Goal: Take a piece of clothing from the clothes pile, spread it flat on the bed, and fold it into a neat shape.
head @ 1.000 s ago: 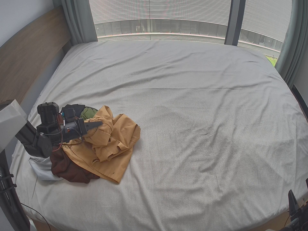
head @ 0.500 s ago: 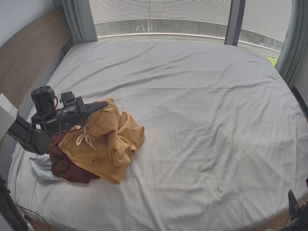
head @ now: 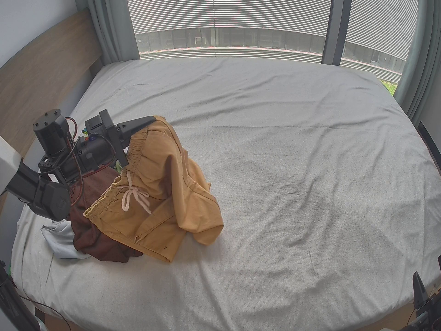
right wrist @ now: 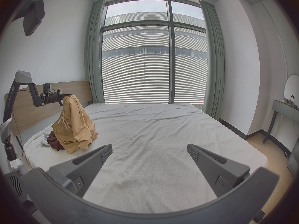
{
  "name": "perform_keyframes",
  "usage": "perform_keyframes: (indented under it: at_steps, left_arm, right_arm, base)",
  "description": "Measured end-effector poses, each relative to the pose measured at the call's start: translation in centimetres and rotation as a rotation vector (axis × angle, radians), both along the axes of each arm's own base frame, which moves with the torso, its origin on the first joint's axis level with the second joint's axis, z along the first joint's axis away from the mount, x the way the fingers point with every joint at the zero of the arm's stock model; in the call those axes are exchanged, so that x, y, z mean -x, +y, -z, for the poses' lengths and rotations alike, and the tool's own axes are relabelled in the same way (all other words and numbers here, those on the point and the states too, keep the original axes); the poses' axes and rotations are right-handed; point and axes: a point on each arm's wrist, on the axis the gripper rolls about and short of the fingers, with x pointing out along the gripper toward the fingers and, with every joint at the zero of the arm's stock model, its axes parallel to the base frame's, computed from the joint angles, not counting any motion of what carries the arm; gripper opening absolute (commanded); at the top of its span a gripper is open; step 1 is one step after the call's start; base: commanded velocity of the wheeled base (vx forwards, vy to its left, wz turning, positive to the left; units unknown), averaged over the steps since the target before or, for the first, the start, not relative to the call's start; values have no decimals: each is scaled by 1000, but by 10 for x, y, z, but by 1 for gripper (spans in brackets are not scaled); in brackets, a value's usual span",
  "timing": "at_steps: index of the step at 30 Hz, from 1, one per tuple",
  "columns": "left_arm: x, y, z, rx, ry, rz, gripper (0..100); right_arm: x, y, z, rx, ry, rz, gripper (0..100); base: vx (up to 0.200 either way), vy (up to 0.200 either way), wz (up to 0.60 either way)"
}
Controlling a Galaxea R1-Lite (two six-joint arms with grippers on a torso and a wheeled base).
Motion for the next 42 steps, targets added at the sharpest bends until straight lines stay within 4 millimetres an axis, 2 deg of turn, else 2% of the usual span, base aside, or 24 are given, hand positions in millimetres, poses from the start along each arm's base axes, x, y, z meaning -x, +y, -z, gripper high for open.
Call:
perform_keyframes:
  at_steps: [10,27,42]
  left_arm:
    - [14,-17,-23,161,68,102,0]
    - [35,-72,-39,228,18,201,0]
    - [46,-121,-63,294,-18,281,0]
  right_arm:
    - [0,0,0,0,0,0,100]
    - [0,0,0,0,0,0,100]
    - [0,0,0,0,0,0,100]
  base:
    - [0,0,0]
    - [0,0,0]
    - [0,0,0]
